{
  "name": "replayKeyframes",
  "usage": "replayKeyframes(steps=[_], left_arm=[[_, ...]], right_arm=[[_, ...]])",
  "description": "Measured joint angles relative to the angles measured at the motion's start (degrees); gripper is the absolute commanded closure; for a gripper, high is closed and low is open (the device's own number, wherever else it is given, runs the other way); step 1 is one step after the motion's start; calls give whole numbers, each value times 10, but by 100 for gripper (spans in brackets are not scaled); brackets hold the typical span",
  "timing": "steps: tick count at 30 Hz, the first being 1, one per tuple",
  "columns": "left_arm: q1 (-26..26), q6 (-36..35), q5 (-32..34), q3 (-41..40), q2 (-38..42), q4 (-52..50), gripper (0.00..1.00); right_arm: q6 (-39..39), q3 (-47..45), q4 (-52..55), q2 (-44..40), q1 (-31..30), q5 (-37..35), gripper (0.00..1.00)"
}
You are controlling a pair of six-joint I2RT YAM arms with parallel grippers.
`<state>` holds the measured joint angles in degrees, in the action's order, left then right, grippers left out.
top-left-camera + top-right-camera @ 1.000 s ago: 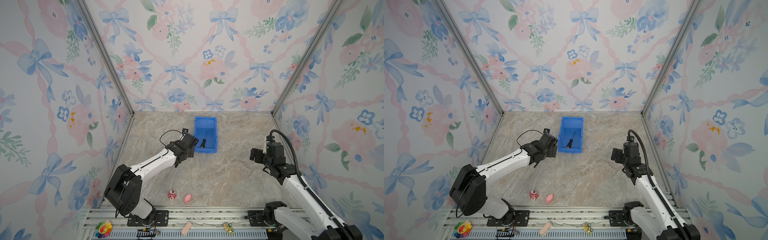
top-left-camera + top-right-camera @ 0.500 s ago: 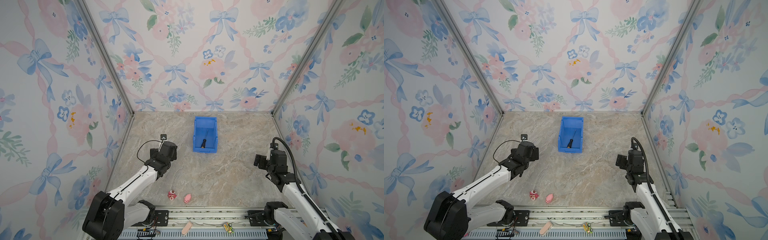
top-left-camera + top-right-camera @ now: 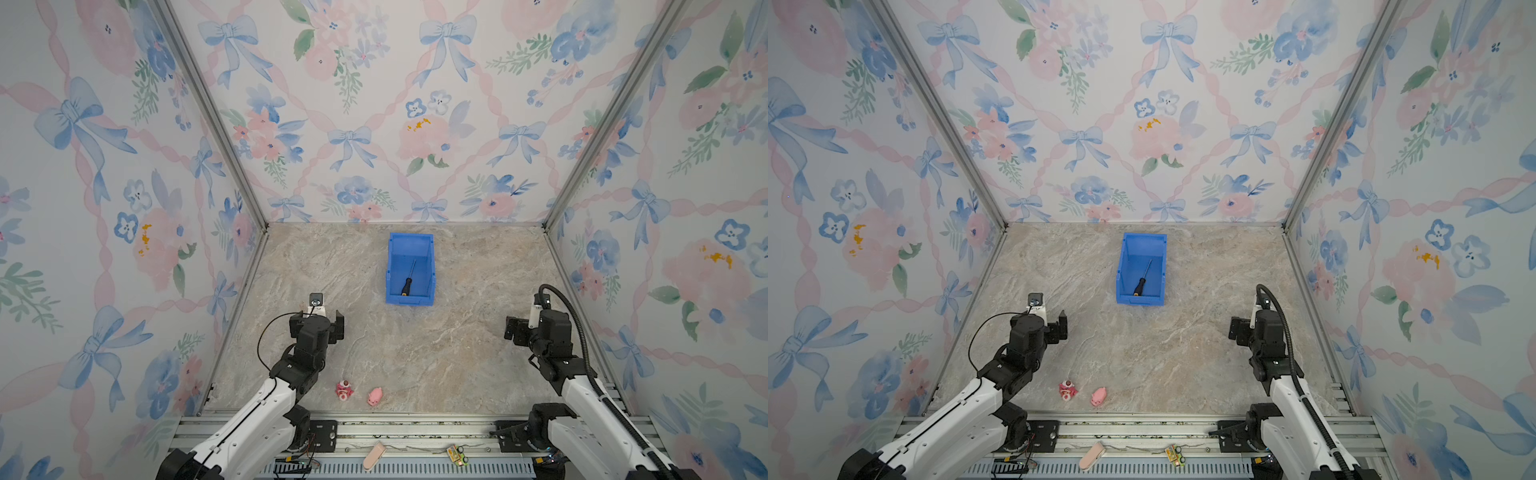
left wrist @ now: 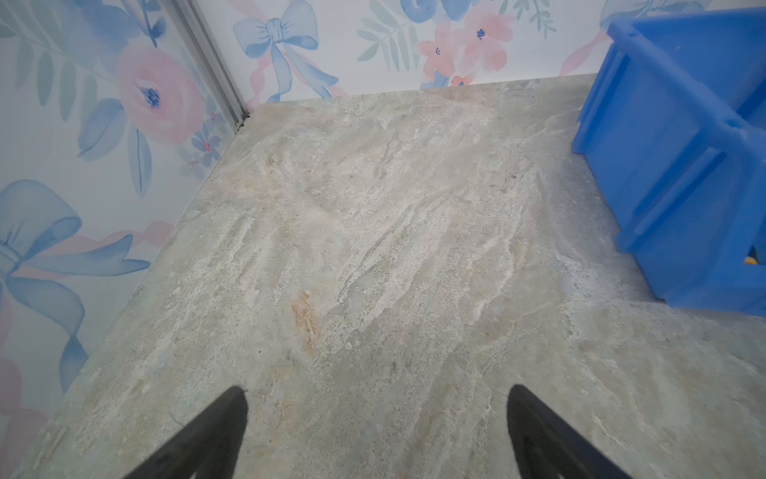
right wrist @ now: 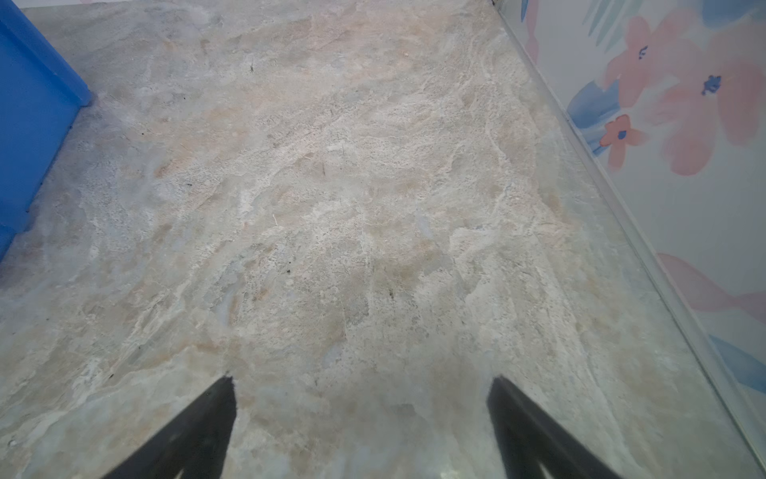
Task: Put the screwdriver in the bin
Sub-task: Reset both arms
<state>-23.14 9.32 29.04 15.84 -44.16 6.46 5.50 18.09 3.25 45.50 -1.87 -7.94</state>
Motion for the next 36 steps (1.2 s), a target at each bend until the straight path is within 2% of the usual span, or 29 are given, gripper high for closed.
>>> replayKeyframes(steps=[6, 12, 17, 26, 32, 36], left_arm=[[13, -27, 3, -26, 7, 45, 2], [20, -27, 15, -77, -15, 95, 2], [36, -27, 20, -86, -43, 140, 2], [93, -33, -3, -86, -83, 225, 2], [102, -44, -25, -83, -144, 266, 2], [102, -53, -32, -78, -178, 299, 2]], right_arm=[[0, -15, -36, 8, 0, -4, 3], [-1, -15, -56, 25, 0, -4, 3], [-3, -15, -82, 43, 0, -5, 3], [-12, -8, -152, 137, 0, -4, 3], [-17, 23, -204, 215, 1, -4, 3], [-15, 30, -236, 236, 10, -4, 3]])
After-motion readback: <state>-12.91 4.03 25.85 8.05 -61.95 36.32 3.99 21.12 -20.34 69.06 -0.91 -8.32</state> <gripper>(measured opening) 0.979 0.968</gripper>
